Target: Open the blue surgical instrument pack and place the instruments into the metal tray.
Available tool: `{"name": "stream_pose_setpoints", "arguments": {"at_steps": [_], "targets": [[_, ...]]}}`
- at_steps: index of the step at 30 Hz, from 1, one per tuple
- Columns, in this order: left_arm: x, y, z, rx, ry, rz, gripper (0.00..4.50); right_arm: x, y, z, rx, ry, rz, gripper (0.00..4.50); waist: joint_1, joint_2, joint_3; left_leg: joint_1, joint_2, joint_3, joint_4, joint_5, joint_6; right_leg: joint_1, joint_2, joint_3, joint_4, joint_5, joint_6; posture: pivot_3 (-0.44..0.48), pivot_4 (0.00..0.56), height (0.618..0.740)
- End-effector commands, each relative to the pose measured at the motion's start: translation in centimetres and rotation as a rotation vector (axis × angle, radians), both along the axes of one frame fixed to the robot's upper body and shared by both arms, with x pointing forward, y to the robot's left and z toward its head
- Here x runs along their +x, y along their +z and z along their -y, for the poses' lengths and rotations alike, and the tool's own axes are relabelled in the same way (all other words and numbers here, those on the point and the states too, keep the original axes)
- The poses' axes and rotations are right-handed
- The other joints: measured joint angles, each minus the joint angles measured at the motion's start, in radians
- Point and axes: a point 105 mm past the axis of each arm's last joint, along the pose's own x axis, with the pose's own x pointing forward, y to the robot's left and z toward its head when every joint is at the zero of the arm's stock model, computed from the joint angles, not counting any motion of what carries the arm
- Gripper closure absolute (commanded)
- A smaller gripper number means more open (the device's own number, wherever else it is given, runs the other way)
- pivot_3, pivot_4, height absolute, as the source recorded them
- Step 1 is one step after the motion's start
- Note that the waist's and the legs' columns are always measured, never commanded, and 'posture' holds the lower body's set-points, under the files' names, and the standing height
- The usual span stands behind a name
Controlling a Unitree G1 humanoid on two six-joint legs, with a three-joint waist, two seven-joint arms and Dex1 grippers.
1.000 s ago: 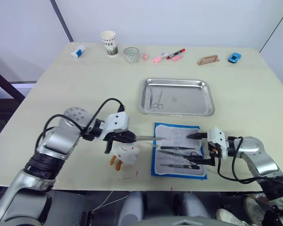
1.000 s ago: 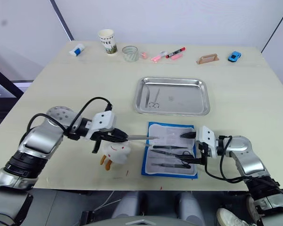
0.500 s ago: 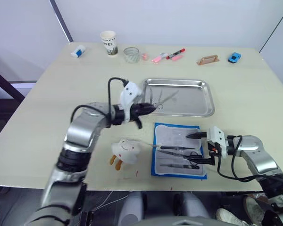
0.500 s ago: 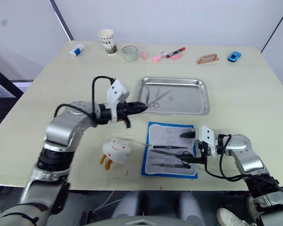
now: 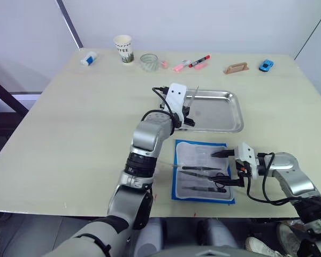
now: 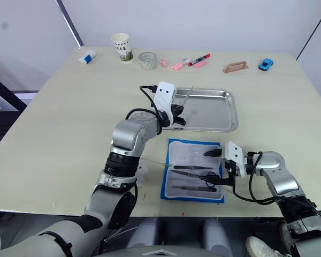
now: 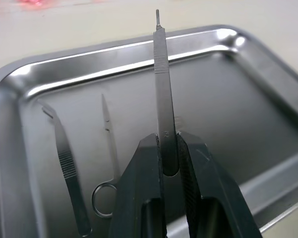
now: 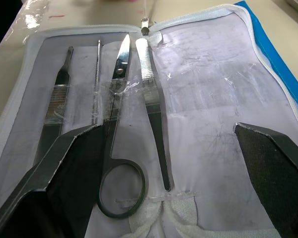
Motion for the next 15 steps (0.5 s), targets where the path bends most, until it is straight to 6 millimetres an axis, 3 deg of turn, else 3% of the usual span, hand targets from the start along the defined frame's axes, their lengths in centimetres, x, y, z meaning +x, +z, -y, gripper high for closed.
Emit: {"name": "stream_pose_setpoints", "arguments": {"at_steps": [1, 15], "targets": [[0.3, 1.1, 1.5, 0.002, 0.022, 0.037, 4.44, -0.7, -2.2, 1.1, -0.091, -0.024, -0.073, 0.0, 0.001, 0.0, 0.0, 0.0, 0.0, 0.0, 0.0, 0.0, 0.0, 0.001, 0.0, 0.0, 0.0, 0.0, 0.0, 0.0, 0.15, 0.74], [0.5, -0.5, 2.0, -0.019, 0.09, -0.059, 4.44, -1.0, -2.2, 1.2, -0.091, -0.03, -0.078, 0.0, 0.0, 0.0, 0.0, 0.0, -0.001, -0.001, 0.0, 0.002, -0.003, 0.001, 0.0, -0.001, -0.001, 0.0, 0.0, 0.0, 0.15, 0.74]]}}
